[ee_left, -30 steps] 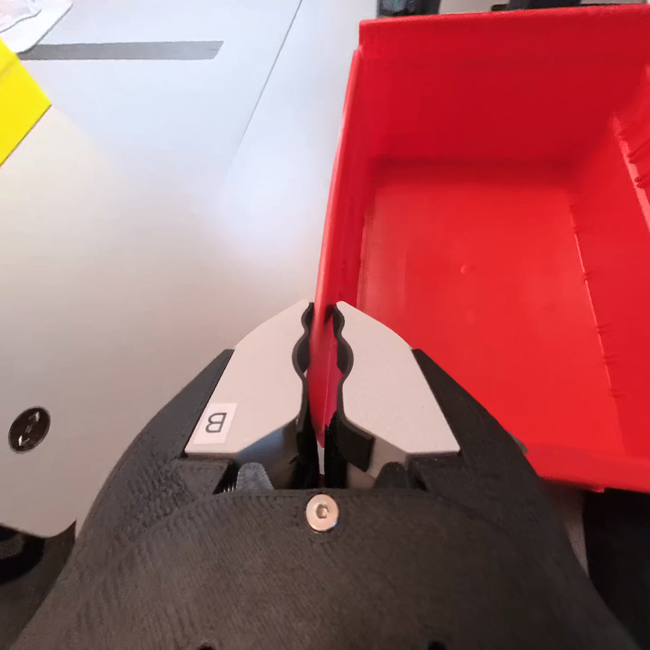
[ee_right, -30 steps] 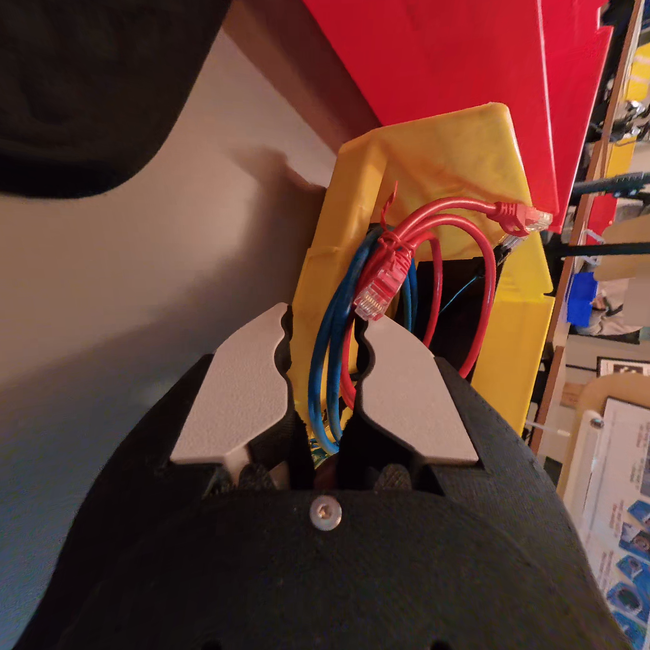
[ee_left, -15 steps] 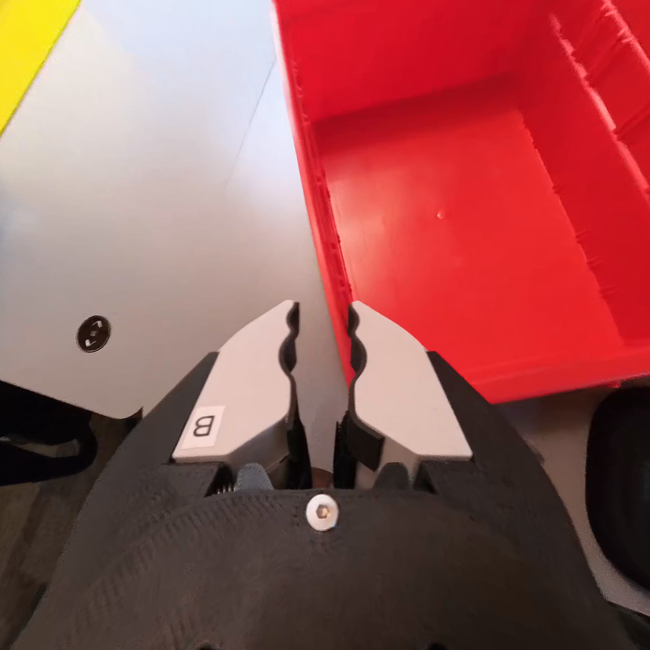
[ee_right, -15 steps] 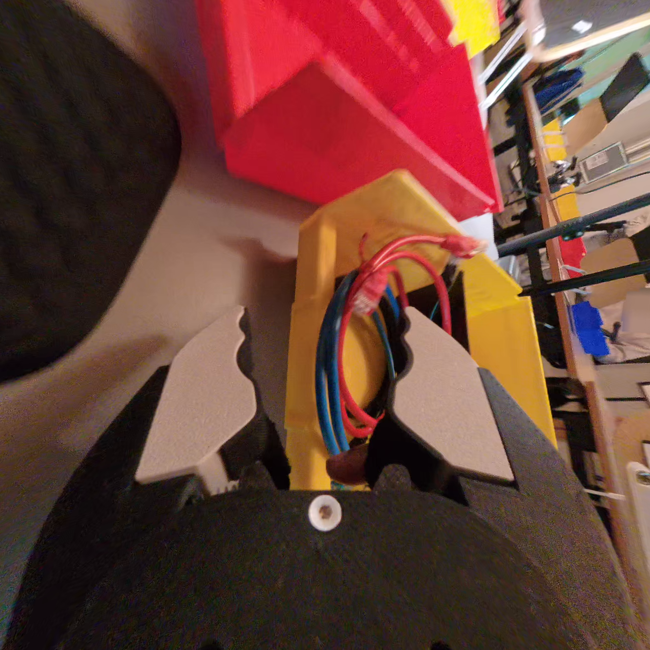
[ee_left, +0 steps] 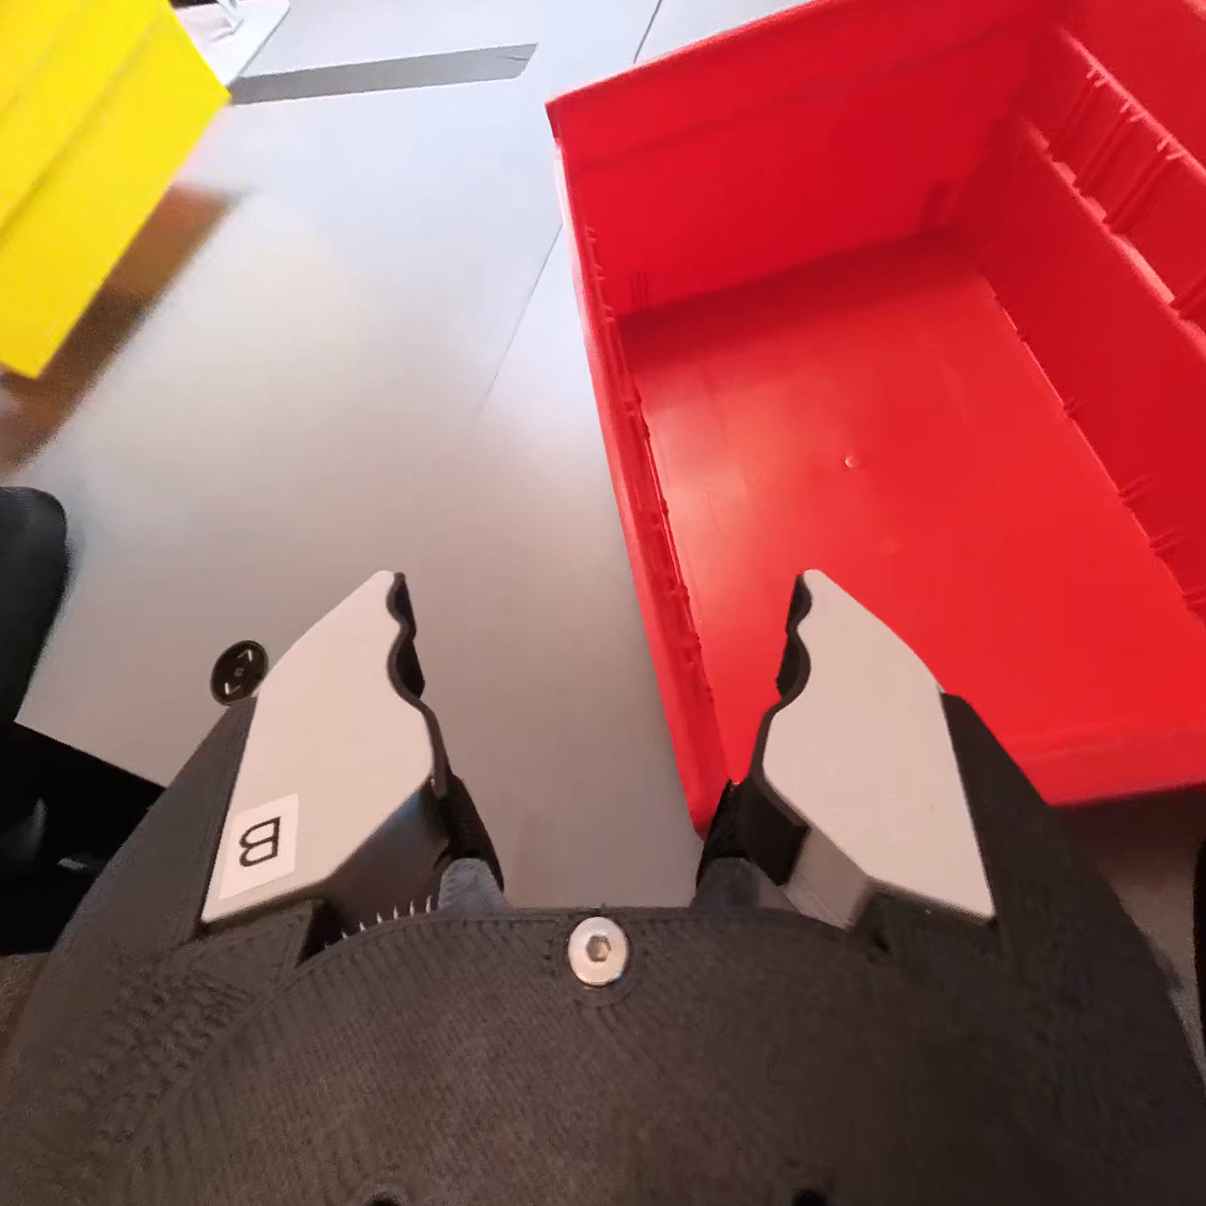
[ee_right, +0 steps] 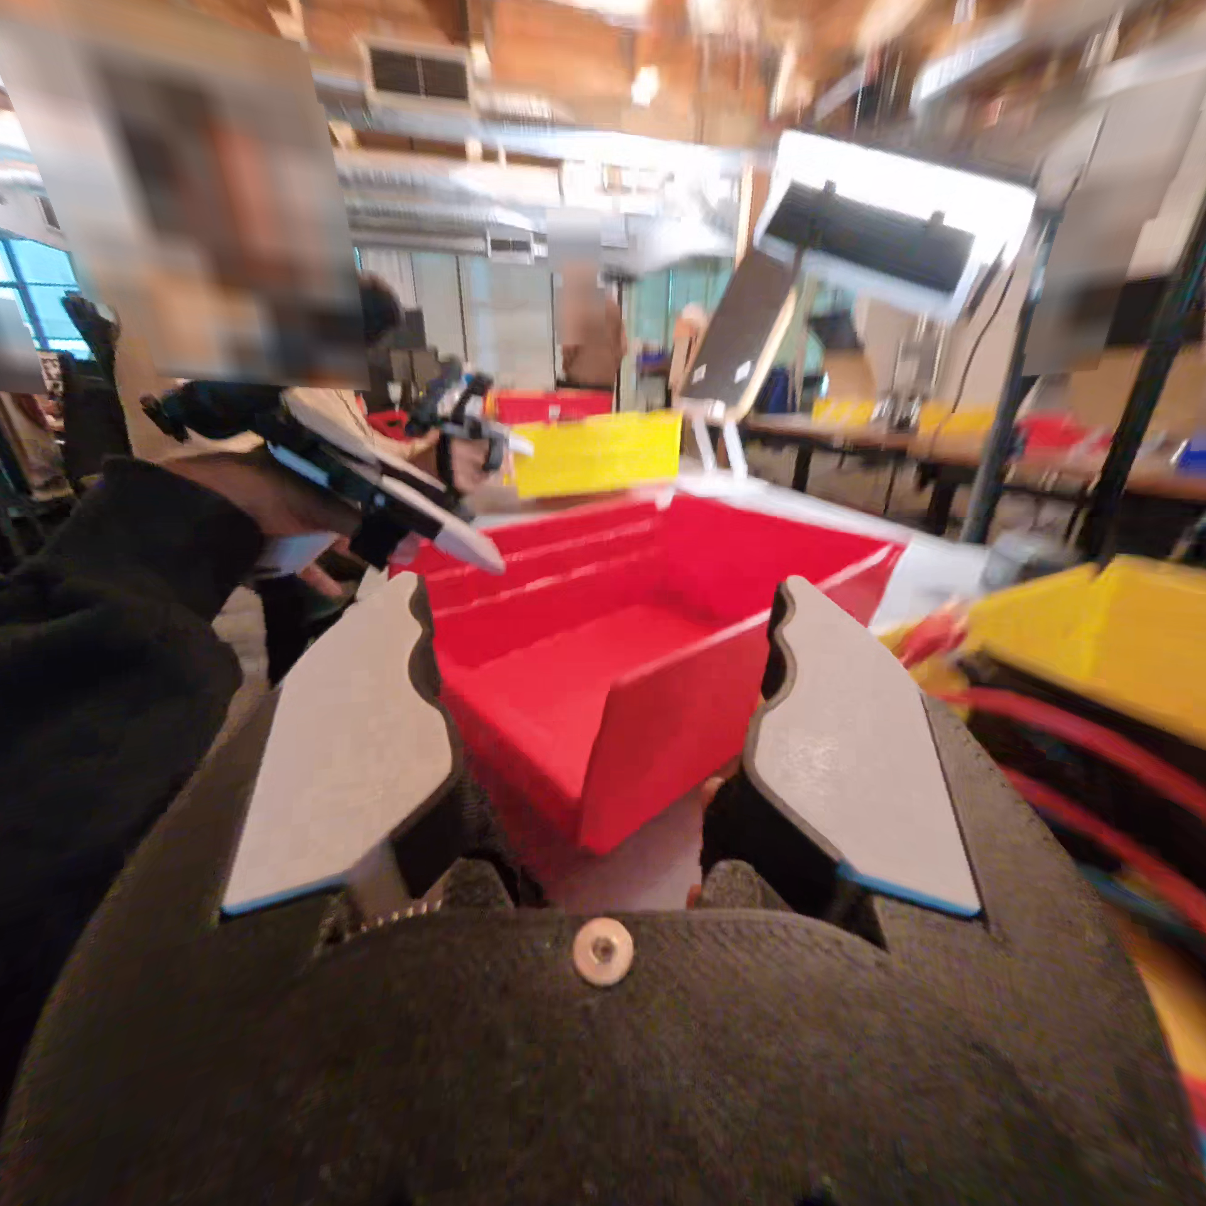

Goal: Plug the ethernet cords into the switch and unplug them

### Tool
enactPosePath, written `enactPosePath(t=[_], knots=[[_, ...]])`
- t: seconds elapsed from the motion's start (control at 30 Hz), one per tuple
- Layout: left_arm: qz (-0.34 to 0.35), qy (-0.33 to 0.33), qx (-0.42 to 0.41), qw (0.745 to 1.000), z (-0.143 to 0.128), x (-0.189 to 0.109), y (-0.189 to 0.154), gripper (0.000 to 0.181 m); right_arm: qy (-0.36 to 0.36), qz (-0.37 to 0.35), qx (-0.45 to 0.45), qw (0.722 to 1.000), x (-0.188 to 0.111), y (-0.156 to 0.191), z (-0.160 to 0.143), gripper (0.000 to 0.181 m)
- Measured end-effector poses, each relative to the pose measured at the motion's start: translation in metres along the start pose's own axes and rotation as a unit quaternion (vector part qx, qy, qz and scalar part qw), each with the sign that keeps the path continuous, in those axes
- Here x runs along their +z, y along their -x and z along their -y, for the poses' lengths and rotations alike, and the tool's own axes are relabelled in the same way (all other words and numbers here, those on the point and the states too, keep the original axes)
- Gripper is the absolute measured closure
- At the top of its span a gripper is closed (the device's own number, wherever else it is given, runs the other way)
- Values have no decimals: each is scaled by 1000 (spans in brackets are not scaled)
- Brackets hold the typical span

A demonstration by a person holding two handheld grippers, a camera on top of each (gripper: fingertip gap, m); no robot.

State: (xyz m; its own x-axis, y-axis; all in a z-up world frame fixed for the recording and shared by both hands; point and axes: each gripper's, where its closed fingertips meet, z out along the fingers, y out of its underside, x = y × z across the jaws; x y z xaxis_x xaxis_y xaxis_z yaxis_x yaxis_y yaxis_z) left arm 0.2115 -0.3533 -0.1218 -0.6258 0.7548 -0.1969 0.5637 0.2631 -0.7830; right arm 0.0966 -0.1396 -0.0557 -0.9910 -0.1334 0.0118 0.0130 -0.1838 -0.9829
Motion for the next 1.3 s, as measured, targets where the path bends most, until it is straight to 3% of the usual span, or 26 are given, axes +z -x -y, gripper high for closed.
enactPosePath(t=[0.1, 0.43, 0.53, 0.6, 0.73, 0.83, 1.0, 1.17, 1.3], knots=[[-24, 12, 5, 1000, -2, 8, -9, 86, 74, -12, 57, 996, 13, 2, -44, 93], [-70, 16, 17, 997, -1, 26, -28, 115, 248, -48, 54, 966, 35, -3, -93, 118], [-68, 12, 11, 998, 0, 28, -26, 116, 293, -69, 42, 953, 37, -8, -106, 130], [-83, 0, 9, 997, 3, 27, -29, 137, 296, -95, 27, 950, 37, -15, -107, 147], [-58, 5, -27, 998, 7, 24, -21, 161, 299, -101, -33, 948, 37, -13, -106, 151], [-28, 10, -10, 1000, 10, 16, -17, 164, 270, -124, -142, 944, 38, -14, -95, 156], [-6, -38, -12, 999, 29, -11, -15, 165, 188, -131, -174, 958, 39, -14, -59, 157], [43, -162, -6, 986, 74, -62, -16, 167, 91, -172, -280, 940, 27, -13, 11, 157], [41, -278, -23, 959, 113, -98, -35, 168, 41, -206, -373, 904, 4, -19, 65, 158]])
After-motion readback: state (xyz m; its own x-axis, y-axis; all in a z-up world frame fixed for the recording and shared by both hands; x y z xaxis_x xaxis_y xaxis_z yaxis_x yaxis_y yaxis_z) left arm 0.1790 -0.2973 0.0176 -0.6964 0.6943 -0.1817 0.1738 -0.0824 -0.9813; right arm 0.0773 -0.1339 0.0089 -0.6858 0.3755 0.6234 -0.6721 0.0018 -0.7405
